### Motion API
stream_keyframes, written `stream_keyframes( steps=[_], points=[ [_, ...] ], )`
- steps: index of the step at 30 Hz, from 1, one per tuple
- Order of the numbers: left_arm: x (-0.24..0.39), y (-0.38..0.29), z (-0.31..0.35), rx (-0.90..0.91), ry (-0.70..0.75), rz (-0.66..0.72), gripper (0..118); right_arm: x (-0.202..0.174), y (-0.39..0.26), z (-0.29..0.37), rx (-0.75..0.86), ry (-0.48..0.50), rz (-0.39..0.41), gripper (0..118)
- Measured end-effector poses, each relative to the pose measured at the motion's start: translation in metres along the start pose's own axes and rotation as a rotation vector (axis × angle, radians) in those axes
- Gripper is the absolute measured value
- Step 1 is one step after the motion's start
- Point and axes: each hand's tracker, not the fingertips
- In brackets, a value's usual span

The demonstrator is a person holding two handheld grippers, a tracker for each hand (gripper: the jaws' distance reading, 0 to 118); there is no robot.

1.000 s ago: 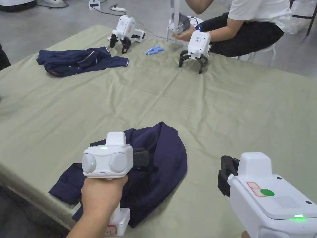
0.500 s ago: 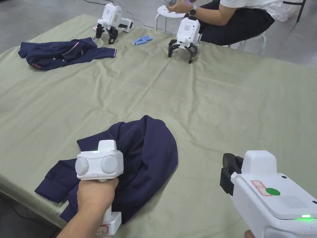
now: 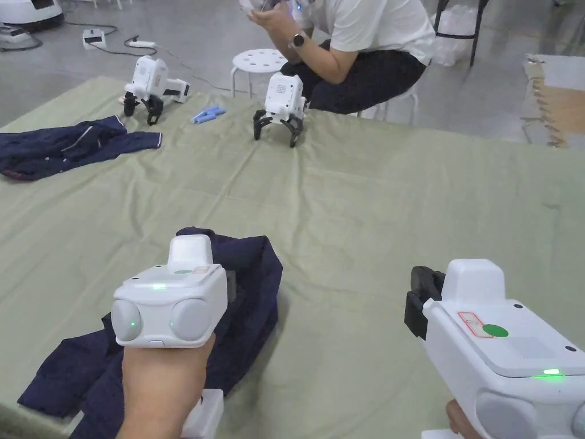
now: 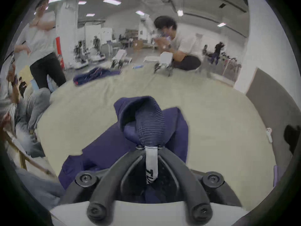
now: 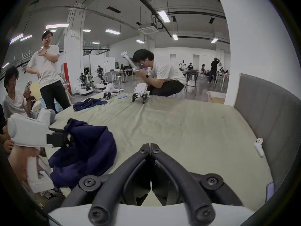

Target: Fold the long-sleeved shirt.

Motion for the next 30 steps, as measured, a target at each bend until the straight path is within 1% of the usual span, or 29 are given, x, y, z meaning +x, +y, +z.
stream_keyframes(
  steps=[5, 10, 14, 17, 20, 25, 28, 30],
  points=[
    [0.064, 0.029, 0.034, 0.107, -0.145, -0.04, 8, 0.046, 0.011, 0.03, 0.057, -0.102, -0.03, 0],
    [0.127, 0.044, 0.056, 0.155, -0.257, -0.107, 8, 0.091, 0.024, 0.068, 0.102, -0.194, -0.047, 0],
    [0.188, 0.048, 0.071, 0.168, -0.357, -0.188, 8, 0.127, 0.027, 0.092, 0.124, -0.27, -0.065, 0],
    [0.237, 0.043, 0.084, 0.173, -0.431, -0.233, 8, 0.152, 0.03, 0.113, 0.141, -0.32, -0.08, 0],
    [0.284, 0.037, 0.092, 0.165, -0.5, -0.248, 8, 0.179, 0.03, 0.133, 0.15, -0.375, -0.092, 0],
    [0.356, 0.016, 0.099, 0.128, -0.603, -0.3, 8, 0.214, 0.025, 0.17, 0.142, -0.459, -0.096, 0],
    [0.393, -0.009, 0.097, 0.062, -0.653, -0.327, 8, 0.233, 0.017, 0.182, 0.129, -0.502, -0.094, 0],
    [0.414, -0.029, 0.094, 0.016, -0.679, -0.352, 8, 0.243, 0.011, 0.185, 0.116, -0.514, -0.111, 0]
  ],
)
